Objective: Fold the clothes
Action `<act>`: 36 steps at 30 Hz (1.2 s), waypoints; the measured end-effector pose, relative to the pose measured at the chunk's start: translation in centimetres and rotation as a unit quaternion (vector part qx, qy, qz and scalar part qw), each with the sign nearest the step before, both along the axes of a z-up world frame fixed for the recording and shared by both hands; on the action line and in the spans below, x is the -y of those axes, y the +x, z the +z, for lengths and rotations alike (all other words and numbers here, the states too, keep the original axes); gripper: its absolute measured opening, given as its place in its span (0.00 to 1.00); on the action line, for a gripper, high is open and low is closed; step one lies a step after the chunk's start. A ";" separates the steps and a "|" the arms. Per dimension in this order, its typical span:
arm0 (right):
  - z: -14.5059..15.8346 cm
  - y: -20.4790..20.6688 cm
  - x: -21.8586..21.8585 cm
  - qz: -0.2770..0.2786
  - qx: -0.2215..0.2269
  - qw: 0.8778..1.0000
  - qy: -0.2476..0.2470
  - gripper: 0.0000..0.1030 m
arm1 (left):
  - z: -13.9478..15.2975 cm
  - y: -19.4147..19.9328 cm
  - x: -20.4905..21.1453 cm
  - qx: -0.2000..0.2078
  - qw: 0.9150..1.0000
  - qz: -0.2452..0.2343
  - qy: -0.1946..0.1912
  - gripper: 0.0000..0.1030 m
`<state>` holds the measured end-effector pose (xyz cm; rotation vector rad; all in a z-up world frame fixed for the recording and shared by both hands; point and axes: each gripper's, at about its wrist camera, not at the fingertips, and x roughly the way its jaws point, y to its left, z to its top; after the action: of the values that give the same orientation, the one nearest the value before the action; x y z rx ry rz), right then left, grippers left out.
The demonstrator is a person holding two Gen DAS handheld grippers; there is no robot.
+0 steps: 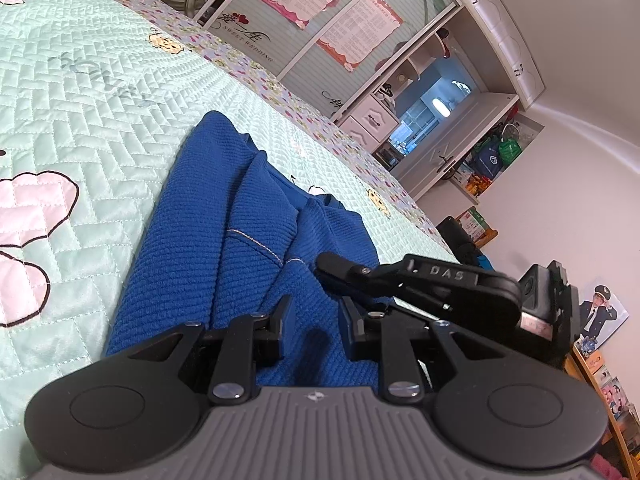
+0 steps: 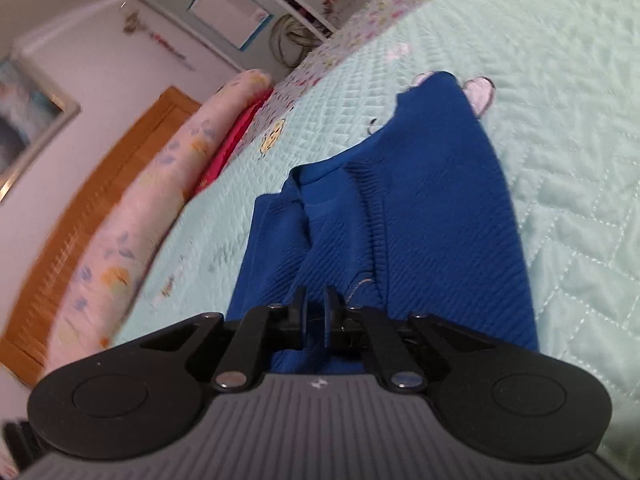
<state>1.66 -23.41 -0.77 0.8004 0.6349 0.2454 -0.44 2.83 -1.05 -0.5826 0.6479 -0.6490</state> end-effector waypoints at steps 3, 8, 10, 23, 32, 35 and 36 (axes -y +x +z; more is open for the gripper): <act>1.6 -1.5 -1.0 0.001 0.014 1.000 -0.021 0.13 | 0.0 0.1 -0.1 -0.002 1.000 0.000 -0.002 0.25; 3.1 -3.5 -2.6 0.002 0.018 0.999 -0.041 0.19 | -0.1 0.1 -0.1 -0.004 1.000 0.000 -0.003 0.25; 1.3 -3.6 -3.1 -0.005 -0.006 0.998 -0.059 0.07 | -0.1 0.1 -0.1 -0.006 1.000 -0.001 -0.003 0.25; 3.8 -7.4 -5.7 -0.070 -0.003 0.992 -0.102 0.05 | -0.2 0.5 -0.5 -0.026 0.999 -0.002 -0.023 0.25; 3.4 -7.4 -6.7 -0.087 -0.047 0.985 -0.138 0.00 | -0.1 0.4 -0.4 -0.025 1.000 -0.001 -0.016 0.24; 4.3 -8.7 -7.2 -0.099 -0.034 0.983 -0.151 0.06 | -0.1 0.3 -0.3 -0.024 1.000 -0.001 -0.014 0.24; 3.9 -9.0 -7.1 -0.105 -0.040 0.982 -0.153 0.05 | 0.0 0.3 -0.3 -0.023 1.000 -0.001 -0.012 0.24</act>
<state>-7.36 -16.30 3.14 0.5768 0.6400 -0.0765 -0.15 3.13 -1.08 -0.6213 0.6835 -0.6470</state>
